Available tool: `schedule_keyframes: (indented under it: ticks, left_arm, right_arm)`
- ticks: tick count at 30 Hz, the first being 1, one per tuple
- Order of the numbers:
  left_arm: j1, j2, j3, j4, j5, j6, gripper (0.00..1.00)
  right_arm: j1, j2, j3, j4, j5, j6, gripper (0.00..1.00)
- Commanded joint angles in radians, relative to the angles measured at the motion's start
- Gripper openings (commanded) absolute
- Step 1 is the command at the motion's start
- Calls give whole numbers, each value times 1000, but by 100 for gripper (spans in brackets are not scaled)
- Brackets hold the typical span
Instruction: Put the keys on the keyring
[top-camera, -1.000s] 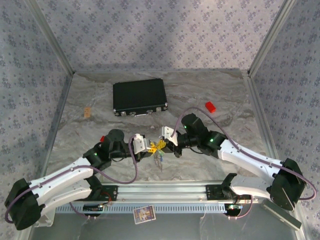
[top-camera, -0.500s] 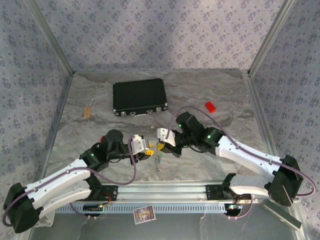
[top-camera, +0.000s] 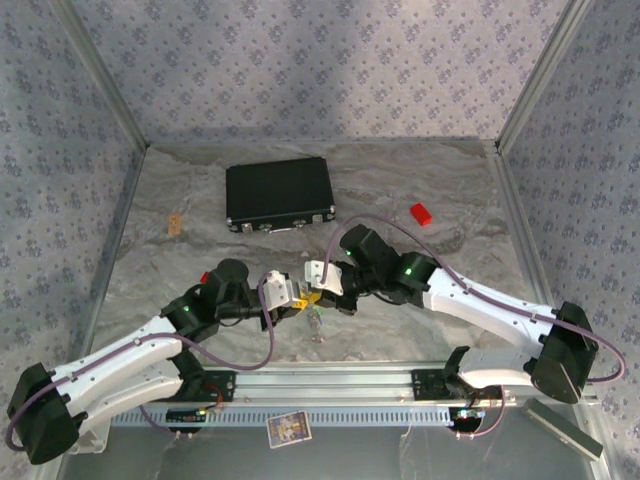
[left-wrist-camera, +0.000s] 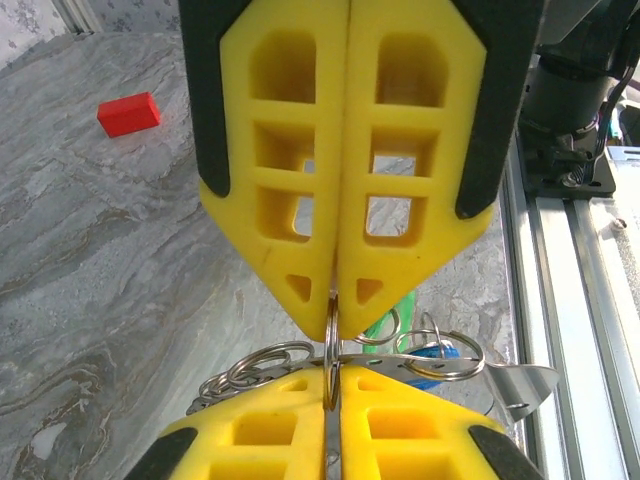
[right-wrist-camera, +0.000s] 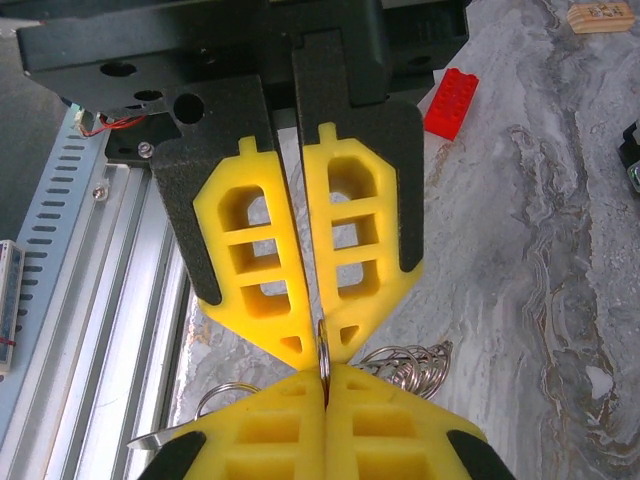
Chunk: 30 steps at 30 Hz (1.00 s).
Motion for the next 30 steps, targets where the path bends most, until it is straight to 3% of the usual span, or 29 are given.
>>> schedule_keyframes:
  ticks: [1, 5, 9, 11, 17, 30]
  left_arm:
    - [-4, -6, 38, 31, 17, 10, 8]
    - [-4, -6, 26, 79, 30, -8, 0]
    - [-4, -5, -12, 167, 41, -41, 0]
    - [-3, -2, -38, 221, 44, -65, 0]
    - [-3, -8, -69, 276, 46, -79, 0]
    - [-3, 15, -64, 291, 75, -72, 0]
  right_arm:
    - [9, -3, 17, -11, -17, -8, 0]
    - [0, -27, -16, 26, -35, 12, 2]
    - [-51, -92, -105, 134, -80, 67, 27]
    - [-80, -120, -150, 194, -113, 108, 31]
    - [-114, -181, -248, 352, -168, 209, 32]
    - [-114, -145, -262, 414, -193, 246, 28]
